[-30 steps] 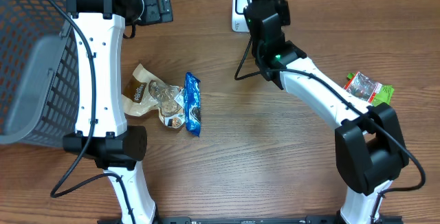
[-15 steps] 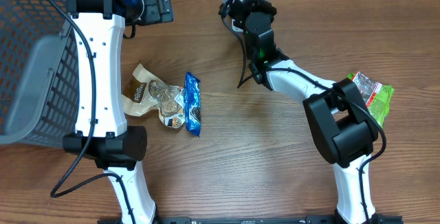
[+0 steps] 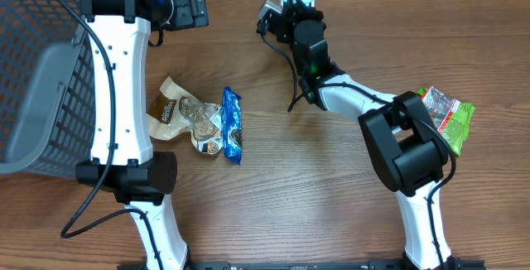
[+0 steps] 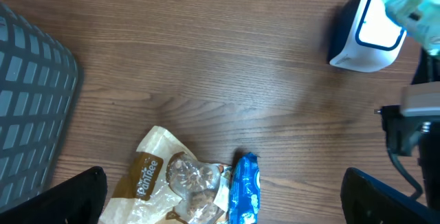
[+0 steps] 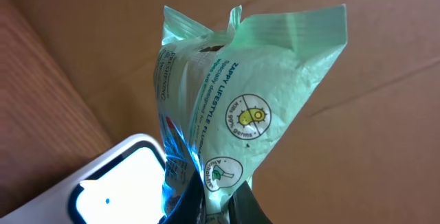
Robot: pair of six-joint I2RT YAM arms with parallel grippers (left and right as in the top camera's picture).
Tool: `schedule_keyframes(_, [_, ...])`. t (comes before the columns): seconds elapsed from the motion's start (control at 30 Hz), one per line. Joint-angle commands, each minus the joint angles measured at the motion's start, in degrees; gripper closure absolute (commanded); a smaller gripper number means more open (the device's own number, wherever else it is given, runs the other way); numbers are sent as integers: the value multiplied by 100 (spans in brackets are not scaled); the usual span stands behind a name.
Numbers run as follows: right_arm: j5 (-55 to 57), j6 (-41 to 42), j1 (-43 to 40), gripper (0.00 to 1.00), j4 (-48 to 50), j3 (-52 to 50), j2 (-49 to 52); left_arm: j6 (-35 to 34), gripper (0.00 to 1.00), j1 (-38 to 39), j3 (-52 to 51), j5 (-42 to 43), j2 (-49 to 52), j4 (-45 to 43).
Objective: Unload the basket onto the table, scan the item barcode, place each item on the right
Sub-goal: 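Raise the wipes pack and hold it at the scanner window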
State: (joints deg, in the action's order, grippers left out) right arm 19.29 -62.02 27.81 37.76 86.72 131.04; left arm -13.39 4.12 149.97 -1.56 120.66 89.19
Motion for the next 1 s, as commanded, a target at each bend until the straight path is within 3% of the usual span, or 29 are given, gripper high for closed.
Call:
schedule_keyframes(0.0, [-181,-20,-24,96,28,111,79,4,0,2,61,-33,0,11])
schedule_keyframes(0.4, [-254,-393,-31,96,271,111,79,7,0,2,61,-33,0,11])
schedule_keyframes(0.67, [-293,-962,-28,96,1521,111,79,7,0,2,61,-35,0,11])
schedule_keyframes(0.97, [-704,-1296,-76,96,1449,111,79,7,0,2,61,-33,0,9])
